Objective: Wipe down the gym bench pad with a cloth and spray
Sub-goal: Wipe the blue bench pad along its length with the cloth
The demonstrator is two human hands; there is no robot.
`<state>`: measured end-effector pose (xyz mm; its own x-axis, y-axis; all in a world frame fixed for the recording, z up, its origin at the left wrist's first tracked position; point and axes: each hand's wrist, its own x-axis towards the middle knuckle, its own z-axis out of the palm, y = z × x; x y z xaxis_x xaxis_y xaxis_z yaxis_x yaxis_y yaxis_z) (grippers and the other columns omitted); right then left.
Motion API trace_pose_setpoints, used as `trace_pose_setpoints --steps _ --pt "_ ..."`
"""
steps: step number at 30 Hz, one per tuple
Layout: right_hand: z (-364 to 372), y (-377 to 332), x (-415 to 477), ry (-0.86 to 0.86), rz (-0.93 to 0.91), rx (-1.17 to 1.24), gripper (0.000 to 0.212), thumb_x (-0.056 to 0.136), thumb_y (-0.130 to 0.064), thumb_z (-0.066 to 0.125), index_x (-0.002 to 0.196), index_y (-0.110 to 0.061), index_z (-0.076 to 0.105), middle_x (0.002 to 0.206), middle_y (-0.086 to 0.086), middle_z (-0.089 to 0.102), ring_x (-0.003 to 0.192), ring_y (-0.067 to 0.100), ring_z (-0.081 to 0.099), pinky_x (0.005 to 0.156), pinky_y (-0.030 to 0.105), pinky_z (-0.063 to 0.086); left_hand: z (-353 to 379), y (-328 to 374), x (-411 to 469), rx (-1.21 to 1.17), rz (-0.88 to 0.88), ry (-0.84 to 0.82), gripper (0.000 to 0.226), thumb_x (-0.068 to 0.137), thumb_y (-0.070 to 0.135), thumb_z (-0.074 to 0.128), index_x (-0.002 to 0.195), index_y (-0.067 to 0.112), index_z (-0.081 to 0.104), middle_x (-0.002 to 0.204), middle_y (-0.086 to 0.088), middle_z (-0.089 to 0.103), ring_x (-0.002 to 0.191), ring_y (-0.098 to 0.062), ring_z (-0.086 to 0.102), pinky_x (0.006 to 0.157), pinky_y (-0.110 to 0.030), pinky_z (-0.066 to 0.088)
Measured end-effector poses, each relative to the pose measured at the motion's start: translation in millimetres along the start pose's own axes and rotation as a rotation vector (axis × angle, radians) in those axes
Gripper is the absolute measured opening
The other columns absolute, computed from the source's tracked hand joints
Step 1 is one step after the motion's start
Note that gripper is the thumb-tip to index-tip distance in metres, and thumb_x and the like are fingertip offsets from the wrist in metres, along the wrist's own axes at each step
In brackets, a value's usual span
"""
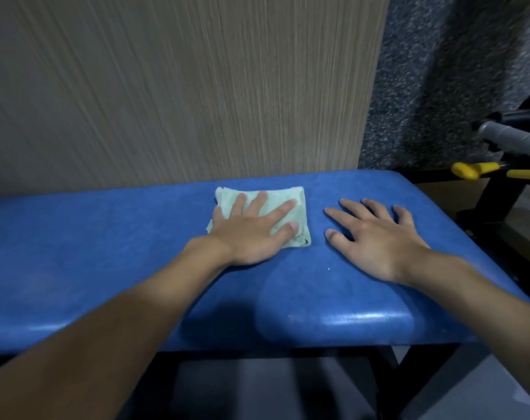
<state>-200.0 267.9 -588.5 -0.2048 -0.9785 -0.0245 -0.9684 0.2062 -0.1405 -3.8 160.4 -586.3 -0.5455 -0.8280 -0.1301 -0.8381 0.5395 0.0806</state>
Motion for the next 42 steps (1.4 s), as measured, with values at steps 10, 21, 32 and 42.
trace_pose_setpoints --steps 10,21,32,42 --pt "-12 -5 4 0.019 -0.014 0.003 0.055 0.098 -0.062 0.022 0.15 -0.044 0.028 0.163 -0.014 0.016 0.151 0.019 0.005 0.116 0.057 -0.005 20 15 -109 0.02 0.055 0.051 0.069 0.067 0.08 -0.007 0.134 0.072 -0.02 0.165 0.012 -0.016 0.15 -0.022 -0.02 0.117 -0.061 -0.006" --pt "4 -7 11 -0.007 -0.025 -0.044 0.065 0.092 -0.066 0.01 0.153 -0.045 0.011 0.164 -0.014 0.004 0.151 0.016 -0.002 0.118 0.055 -0.002 -6 -16 31 -0.005 -0.016 0.0 0.054 0.09 0.077 0.014 0.141 0.071 -0.003 0.166 0.012 -0.011 0.152 -0.023 -0.013 0.116 -0.063 -0.006" --pt "1 -8 8 0.003 -0.021 -0.018 0.065 0.09 -0.067 0.011 0.152 -0.046 0.015 0.163 -0.016 0.007 0.15 0.013 0.0 0.119 0.053 -0.001 -18 -26 73 -0.025 -0.077 -0.016 0.056 0.087 0.08 0.011 0.141 0.071 -0.002 0.166 0.011 -0.009 0.152 -0.023 -0.013 0.116 -0.062 -0.008" --pt "-2 -9 6 0.001 -0.016 -0.006 0.062 0.095 -0.065 0.017 0.153 -0.044 0.019 0.164 -0.013 0.011 0.15 0.016 0.004 0.118 0.053 0.001 15 1 -88 0.009 0.055 0.029 0.055 0.09 0.074 0.014 0.138 0.072 -0.014 0.165 0.012 -0.017 0.151 -0.021 -0.02 0.118 -0.058 -0.008"
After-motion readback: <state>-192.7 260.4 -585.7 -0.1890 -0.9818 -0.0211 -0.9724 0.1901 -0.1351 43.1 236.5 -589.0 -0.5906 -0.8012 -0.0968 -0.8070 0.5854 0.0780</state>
